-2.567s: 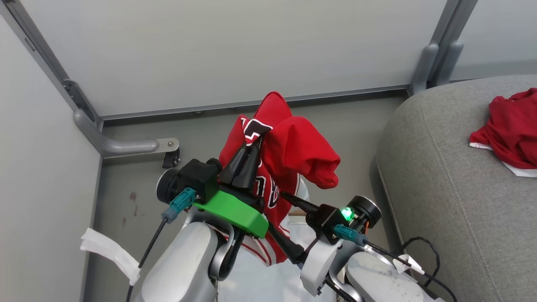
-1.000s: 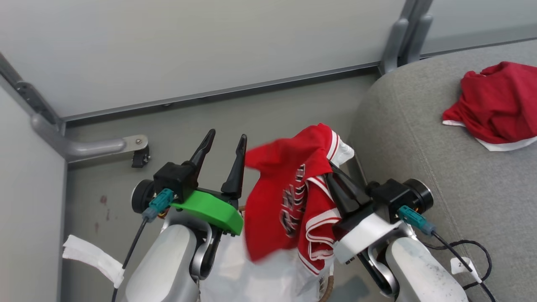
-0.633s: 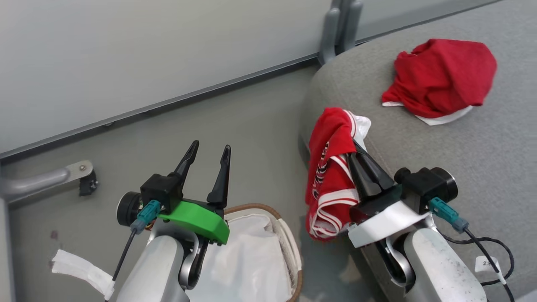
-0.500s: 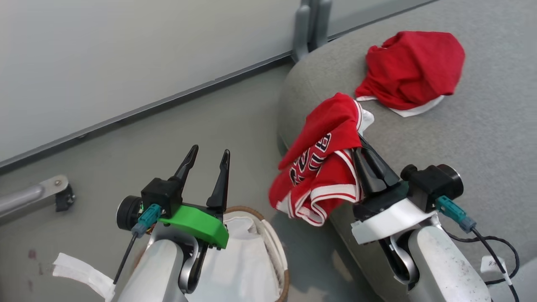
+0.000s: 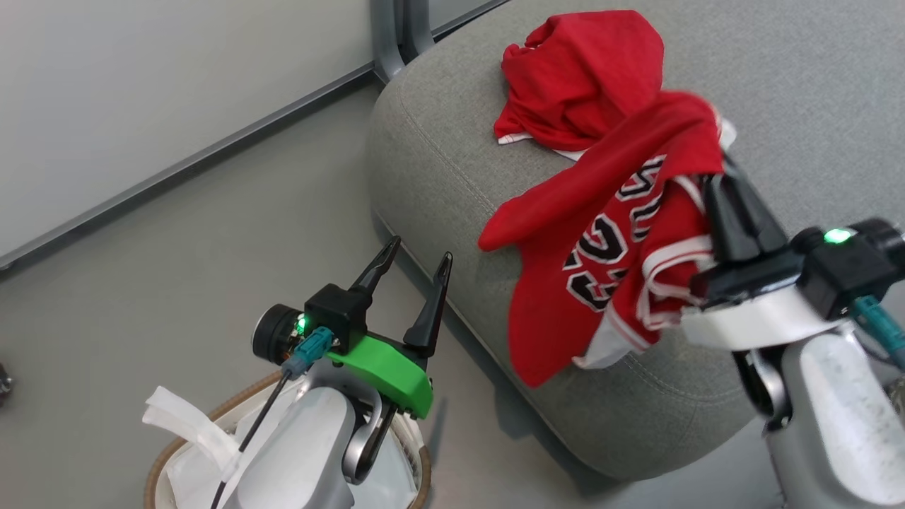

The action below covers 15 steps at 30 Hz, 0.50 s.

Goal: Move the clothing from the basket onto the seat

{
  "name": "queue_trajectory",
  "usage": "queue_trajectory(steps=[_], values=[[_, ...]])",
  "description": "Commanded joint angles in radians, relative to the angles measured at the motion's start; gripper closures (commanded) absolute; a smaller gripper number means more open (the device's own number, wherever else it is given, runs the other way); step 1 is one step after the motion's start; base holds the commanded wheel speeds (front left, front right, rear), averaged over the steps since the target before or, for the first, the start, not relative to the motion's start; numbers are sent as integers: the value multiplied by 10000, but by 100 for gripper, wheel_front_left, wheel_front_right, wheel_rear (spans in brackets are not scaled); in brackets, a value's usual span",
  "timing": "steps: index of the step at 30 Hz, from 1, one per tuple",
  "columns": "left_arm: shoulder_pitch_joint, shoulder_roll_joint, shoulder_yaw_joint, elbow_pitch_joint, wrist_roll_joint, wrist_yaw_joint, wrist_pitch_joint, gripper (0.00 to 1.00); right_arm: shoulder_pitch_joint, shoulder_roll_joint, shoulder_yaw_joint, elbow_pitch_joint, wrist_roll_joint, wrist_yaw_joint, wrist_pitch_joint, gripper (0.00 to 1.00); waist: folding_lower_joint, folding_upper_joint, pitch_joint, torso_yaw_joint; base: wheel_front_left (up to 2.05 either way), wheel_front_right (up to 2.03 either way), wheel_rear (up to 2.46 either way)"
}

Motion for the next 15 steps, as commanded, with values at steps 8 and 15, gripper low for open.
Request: queue_trajectory(steps=[8, 15], values=[[-504, 441, -504, 41, -127, -24, -8, 0, -3169, -2079, -358, -410, -441, -14, -25, 100, 0, -1, 976, -181, 3, 3, 3], [-723, 791, -410, -227, 45, -25, -8, 0, -6588, -3626, -80, 1303, -626, -14, -25, 100, 0, -1, 1743, -114, 0, 0, 0]])
